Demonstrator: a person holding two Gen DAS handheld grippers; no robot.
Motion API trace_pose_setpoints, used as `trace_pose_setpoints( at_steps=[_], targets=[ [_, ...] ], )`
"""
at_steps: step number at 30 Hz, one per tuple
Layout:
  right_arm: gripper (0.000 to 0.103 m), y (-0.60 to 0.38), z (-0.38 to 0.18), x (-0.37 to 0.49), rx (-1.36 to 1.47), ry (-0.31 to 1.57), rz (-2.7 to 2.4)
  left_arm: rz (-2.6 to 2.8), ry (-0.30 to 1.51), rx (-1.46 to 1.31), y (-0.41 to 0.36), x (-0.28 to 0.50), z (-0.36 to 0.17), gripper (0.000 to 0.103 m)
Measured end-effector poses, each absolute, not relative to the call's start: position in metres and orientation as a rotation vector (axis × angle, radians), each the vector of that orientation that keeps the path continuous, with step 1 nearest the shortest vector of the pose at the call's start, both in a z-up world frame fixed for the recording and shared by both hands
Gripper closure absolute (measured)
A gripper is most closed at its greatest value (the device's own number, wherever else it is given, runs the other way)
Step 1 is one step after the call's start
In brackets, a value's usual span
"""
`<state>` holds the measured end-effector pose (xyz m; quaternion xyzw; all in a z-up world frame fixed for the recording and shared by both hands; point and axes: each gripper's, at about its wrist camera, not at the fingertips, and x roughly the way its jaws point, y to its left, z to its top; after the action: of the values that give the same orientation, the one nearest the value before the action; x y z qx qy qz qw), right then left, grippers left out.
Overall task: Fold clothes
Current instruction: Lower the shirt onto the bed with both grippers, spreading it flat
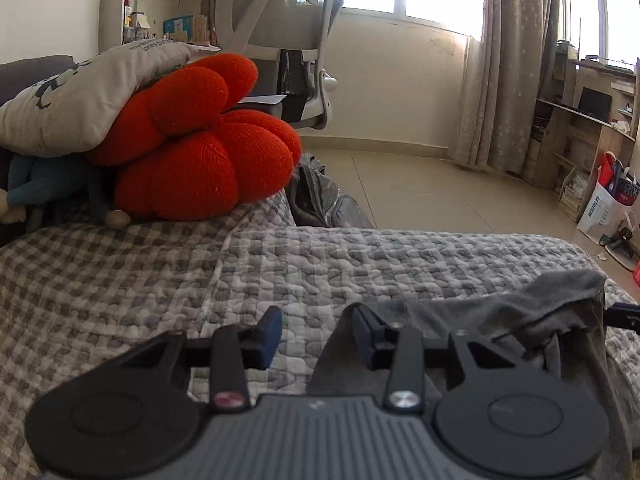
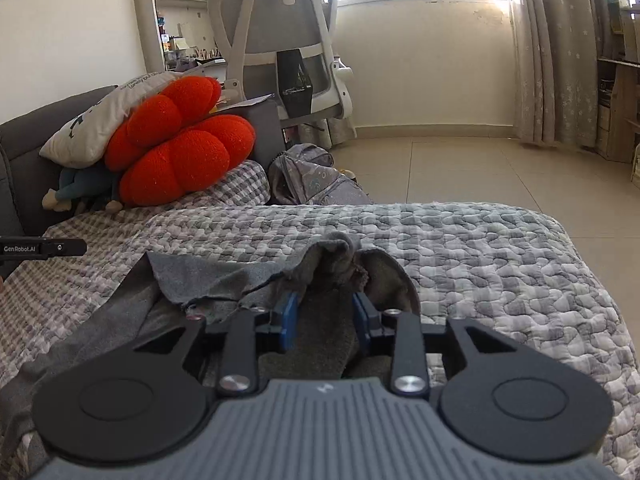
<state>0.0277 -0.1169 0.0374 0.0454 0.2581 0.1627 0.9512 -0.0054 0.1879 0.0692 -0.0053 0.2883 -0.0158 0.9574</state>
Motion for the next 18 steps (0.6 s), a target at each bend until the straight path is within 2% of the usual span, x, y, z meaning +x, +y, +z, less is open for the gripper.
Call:
trace_pose_setpoints(
  at_steps=[1,2,3,5,6,12,17,18],
  targets=[
    [0.041,-0.116,0.042,0.025,0.096,0.512,0.352,-0.042,0.598,0.003,0.186,-0.011,0.065,0.056],
    [0.035,-0.112,0.048,0.023,0.098,0.511,0.387,-0.042,0.608,0.015,0.184,-0.015,0.062,0.051],
    [0.025,-0.107,0.054,0.022,0.098,0.51,0.422,-0.031,0.615,0.023,0.185,-0.016,0.059,0.042],
    [0.017,-0.095,0.059,0.02,0.07,0.541,0.475,-0.006,0.636,0.032,0.186,-0.019,0.053,0.033],
    [0.014,-0.091,0.056,0.017,0.059,0.563,0.486,0.015,0.656,0.026,0.188,-0.018,0.05,0.033],
    [0.014,-0.075,0.035,-0.018,0.011,0.61,0.6,0.059,0.711,-0.042,0.203,-0.059,0.035,0.033],
    [0.014,-0.048,0.021,-0.027,-0.062,0.615,0.614,0.089,0.708,0.036,0.195,-0.074,0.022,0.031],
    [0.017,-0.042,0.018,-0.026,-0.078,0.621,0.604,0.09,0.723,0.057,0.192,-0.071,0.017,0.031]
  ],
)
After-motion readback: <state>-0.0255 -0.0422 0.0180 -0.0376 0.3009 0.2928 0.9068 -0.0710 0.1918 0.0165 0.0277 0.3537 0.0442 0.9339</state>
